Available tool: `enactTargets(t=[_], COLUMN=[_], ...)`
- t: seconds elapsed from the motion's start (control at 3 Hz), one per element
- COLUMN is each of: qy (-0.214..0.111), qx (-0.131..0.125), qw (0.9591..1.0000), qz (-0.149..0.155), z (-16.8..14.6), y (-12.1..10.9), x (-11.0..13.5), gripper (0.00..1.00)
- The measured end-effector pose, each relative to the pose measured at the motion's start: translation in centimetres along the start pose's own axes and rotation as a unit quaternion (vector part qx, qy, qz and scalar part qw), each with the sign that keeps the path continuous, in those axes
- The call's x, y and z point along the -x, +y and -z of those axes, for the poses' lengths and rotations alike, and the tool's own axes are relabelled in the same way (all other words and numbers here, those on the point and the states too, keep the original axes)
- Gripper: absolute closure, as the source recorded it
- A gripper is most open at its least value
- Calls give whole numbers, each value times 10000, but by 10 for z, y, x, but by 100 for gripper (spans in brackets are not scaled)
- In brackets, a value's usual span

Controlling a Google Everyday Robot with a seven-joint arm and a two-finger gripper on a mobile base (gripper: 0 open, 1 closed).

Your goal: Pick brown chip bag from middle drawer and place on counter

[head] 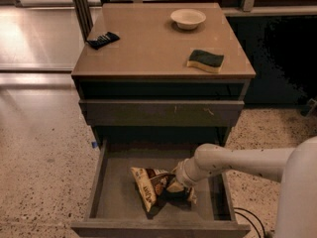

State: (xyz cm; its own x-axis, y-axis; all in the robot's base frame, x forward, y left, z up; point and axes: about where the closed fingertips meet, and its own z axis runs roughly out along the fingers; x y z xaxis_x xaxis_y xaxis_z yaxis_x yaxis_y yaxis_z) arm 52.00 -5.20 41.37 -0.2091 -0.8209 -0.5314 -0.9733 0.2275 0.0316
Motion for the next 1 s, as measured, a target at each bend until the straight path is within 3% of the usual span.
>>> enactTargets(t=[0.33,1.0], qy=[-240,-703], qx=[-41,-96], qw=[9993,9930], qz=[298,948], z=[31,115], y=[13,35], x=[24,80], gripper=[100,100])
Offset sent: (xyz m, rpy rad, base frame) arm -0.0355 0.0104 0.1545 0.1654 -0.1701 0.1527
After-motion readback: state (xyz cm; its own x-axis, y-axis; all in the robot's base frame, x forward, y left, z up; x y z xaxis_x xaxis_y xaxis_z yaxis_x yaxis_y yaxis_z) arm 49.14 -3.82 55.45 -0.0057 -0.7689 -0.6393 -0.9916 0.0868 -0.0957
